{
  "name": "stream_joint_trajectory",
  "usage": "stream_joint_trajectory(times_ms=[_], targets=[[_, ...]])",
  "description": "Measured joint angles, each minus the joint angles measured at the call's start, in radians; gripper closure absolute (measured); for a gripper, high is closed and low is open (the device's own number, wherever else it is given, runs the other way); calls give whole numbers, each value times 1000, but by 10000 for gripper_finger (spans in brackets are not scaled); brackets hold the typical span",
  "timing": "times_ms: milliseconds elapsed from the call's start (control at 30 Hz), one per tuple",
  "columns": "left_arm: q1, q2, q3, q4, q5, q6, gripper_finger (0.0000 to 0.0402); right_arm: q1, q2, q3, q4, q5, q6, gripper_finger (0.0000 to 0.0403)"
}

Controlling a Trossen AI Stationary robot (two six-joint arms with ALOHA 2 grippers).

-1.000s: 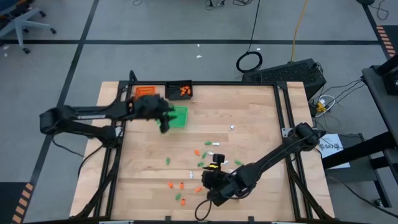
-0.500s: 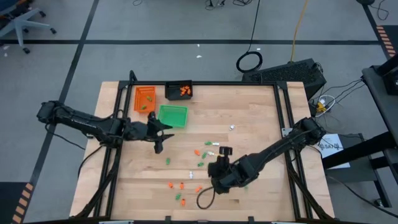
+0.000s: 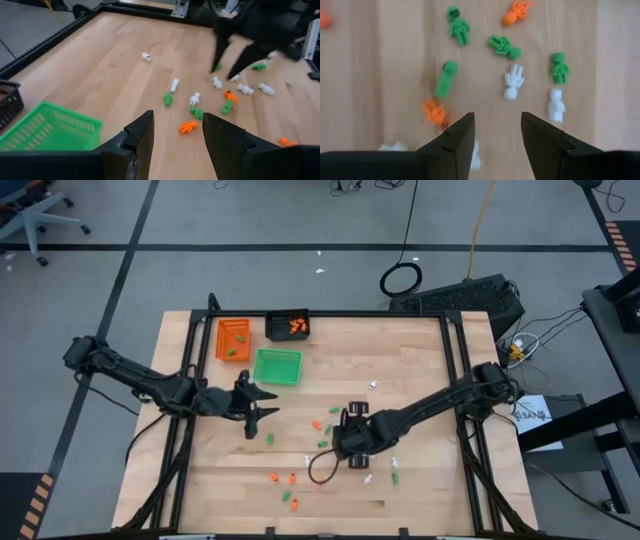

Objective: Sort Halloween decoration
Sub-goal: Put the white skeleton toy into the green bin

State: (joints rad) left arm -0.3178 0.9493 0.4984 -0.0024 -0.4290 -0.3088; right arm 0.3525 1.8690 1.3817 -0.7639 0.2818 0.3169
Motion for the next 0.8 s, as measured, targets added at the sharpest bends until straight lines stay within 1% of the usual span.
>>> stream_joint_trajectory(times_ms=[167,433,533,733,800], targets=[[-18,0,0,3,-10,0,235,-30,0,-130,228,0,-12,252],[-20,0,0,3,-27,3,235,-64,0,-253,460,2,23,254],[-20,0,0,3,-27,3,235,-72,0,-281,499,3,23,254],[-20,0,0,3,-27,4,235,-81,0,-288,502,10,41,254],[-20,0,1,3,-27,4,235,-83,0,-288,502,34,42,254]])
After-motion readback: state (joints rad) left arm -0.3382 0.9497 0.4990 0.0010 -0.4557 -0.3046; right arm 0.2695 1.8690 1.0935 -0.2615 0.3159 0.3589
